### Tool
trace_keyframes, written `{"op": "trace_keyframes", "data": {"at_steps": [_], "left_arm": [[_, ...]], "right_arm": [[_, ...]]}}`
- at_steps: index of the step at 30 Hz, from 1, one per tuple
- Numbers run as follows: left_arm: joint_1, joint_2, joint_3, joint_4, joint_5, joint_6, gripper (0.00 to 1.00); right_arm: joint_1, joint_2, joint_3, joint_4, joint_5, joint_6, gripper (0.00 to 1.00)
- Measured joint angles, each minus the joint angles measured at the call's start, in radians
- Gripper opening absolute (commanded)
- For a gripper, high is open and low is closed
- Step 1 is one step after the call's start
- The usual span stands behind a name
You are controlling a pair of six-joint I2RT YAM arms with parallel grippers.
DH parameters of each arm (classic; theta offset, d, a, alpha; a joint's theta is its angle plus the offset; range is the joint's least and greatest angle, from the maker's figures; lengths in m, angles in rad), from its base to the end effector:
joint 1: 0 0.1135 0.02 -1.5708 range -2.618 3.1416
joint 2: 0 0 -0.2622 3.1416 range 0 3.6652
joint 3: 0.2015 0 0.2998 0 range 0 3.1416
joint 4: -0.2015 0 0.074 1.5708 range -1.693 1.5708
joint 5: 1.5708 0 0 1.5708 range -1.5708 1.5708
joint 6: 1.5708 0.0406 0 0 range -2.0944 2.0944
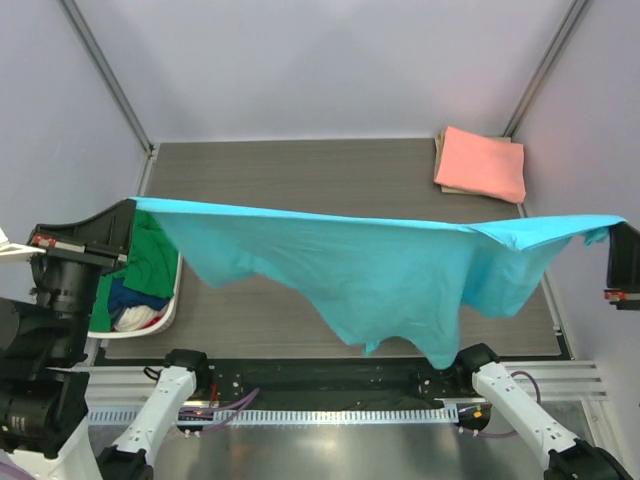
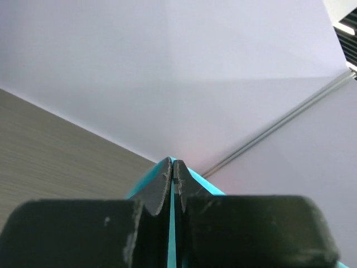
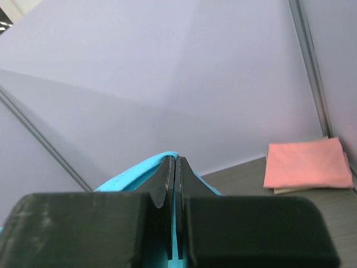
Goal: Fold and stack the t-shirts
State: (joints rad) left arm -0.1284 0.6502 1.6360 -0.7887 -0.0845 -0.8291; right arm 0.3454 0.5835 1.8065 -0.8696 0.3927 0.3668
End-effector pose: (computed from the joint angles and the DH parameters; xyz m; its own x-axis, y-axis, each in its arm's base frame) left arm 0.0359 -0.0012 0.5727 0.0976 -0.7534 -0.6503 0.1739 0.6563 -0.7342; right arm -0.0423 -0.0317 0.5931 0.3130 0.4647 -0.8283 -0.0934 0.8829 0.4601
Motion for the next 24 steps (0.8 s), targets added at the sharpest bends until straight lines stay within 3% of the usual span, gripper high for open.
{"op": "trace_keyframes", "data": {"at_steps": [8,15,17,21,22,24], "left_arm": [[0.0,0.129,0.106,-0.047,0.033,0.026,0.0],[0.006,0.471,-0.048,-0.017,0.017,0.049,0.0],[0.019,0.598,-0.091,0.01,0.014,0.053,0.06],[0.066,0.966,-0.117,0.071,0.041,0.066,0.5],[0.077,1.076,-0.092,0.078,0.049,0.075,0.59],[0.092,1.258,-0.013,0.074,0.072,0.084,0.64]], "right_arm": [[0.0,0.227,0.244,0.012,-0.009,-0.099,0.01],[-0.005,0.685,0.098,0.163,0.005,-0.182,0.01],[-0.016,0.872,0.09,0.206,0.0,-0.205,0.01],[-0.06,1.404,0.253,0.236,-0.072,-0.229,0.78],[-0.071,1.518,0.321,0.216,-0.095,-0.23,0.82],[-0.093,1.712,0.438,0.175,-0.131,-0.235,0.85]]}}
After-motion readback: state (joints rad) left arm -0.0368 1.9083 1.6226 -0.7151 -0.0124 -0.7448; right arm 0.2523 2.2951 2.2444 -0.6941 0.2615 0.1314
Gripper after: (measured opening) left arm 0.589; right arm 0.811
